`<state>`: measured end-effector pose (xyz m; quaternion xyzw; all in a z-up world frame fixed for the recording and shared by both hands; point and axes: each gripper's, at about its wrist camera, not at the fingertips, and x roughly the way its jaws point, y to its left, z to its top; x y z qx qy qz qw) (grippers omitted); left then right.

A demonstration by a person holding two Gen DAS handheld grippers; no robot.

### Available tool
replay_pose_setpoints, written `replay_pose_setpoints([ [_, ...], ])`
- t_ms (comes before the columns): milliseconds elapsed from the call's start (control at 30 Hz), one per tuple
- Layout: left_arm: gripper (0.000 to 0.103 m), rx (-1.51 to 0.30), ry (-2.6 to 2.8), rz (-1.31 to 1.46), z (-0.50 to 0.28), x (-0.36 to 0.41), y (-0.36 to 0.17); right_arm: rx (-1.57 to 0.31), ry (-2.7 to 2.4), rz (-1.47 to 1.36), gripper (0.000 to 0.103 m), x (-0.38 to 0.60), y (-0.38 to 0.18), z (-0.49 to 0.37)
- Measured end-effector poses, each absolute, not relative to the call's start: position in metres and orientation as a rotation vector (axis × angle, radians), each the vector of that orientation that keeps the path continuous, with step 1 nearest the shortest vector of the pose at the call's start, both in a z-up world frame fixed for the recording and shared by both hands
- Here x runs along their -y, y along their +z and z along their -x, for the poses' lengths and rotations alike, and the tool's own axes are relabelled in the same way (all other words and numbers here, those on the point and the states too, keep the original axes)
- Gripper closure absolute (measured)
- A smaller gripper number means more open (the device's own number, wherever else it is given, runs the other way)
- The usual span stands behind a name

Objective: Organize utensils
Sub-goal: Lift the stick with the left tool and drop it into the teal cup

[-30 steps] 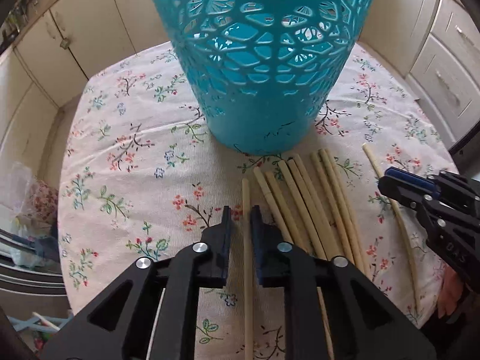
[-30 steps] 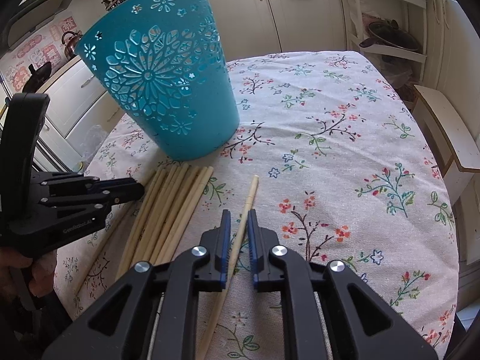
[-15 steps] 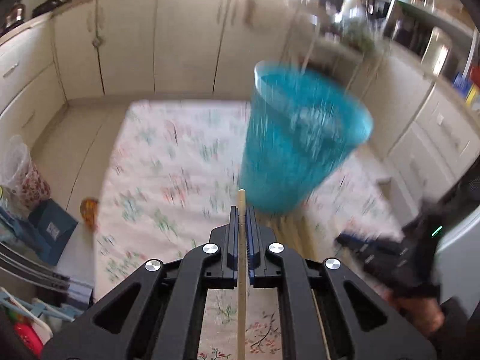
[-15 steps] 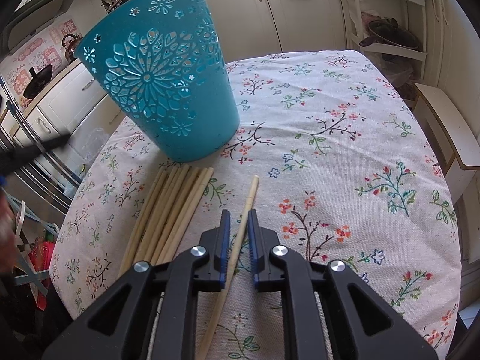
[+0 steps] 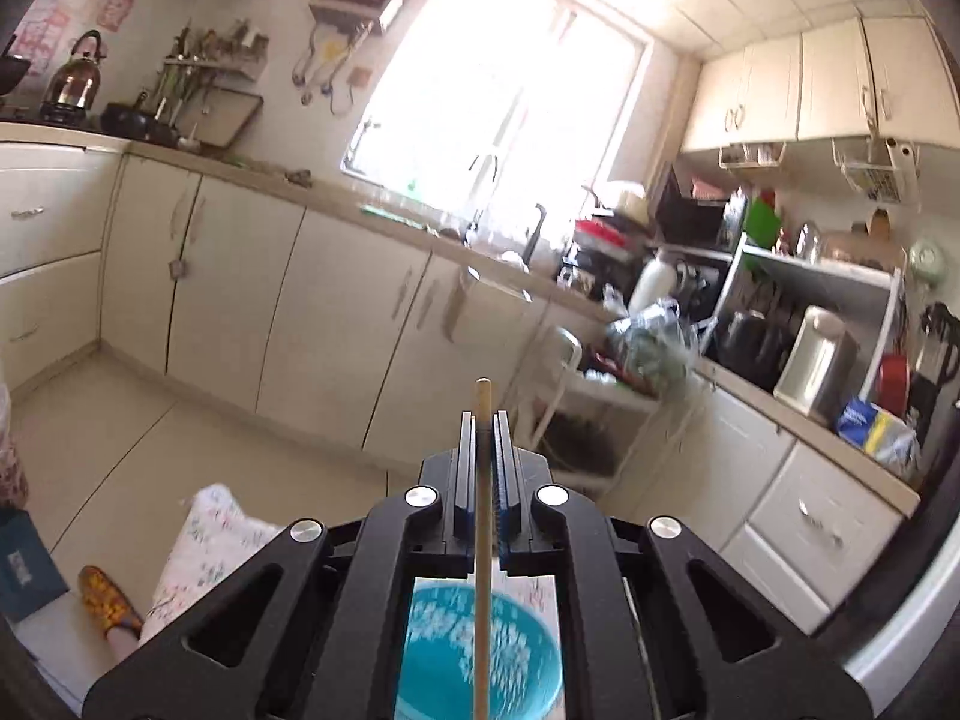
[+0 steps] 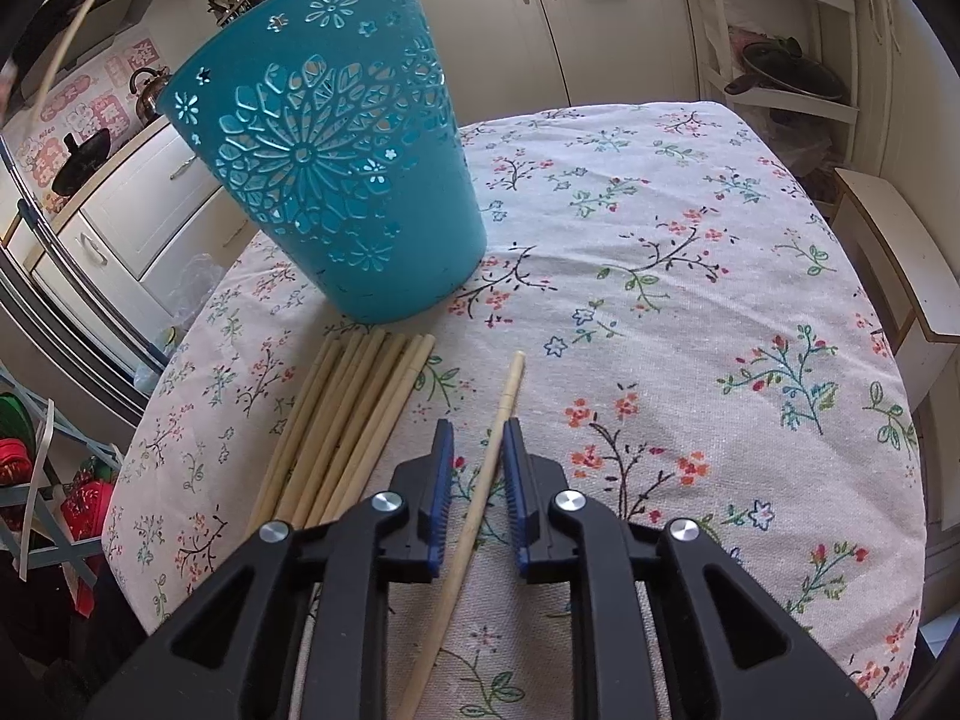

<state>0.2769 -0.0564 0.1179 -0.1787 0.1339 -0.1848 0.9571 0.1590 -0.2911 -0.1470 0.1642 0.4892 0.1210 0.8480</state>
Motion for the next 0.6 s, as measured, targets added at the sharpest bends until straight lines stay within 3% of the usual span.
replay_pose_setpoints([
  [200, 0.098, -0.272, -0.299, 0.360, -0.317, 0.082, 0.090, -1.032, 0.260, -0.358, 0.086, 0.292, -0.147, -0.160],
  [600, 0.095, -0.412, -0.248, 0.113, -0.306, 0.103, -0.001, -1.030, 0.265, -0.361, 0.085, 0.292, -0.148, -0.161],
])
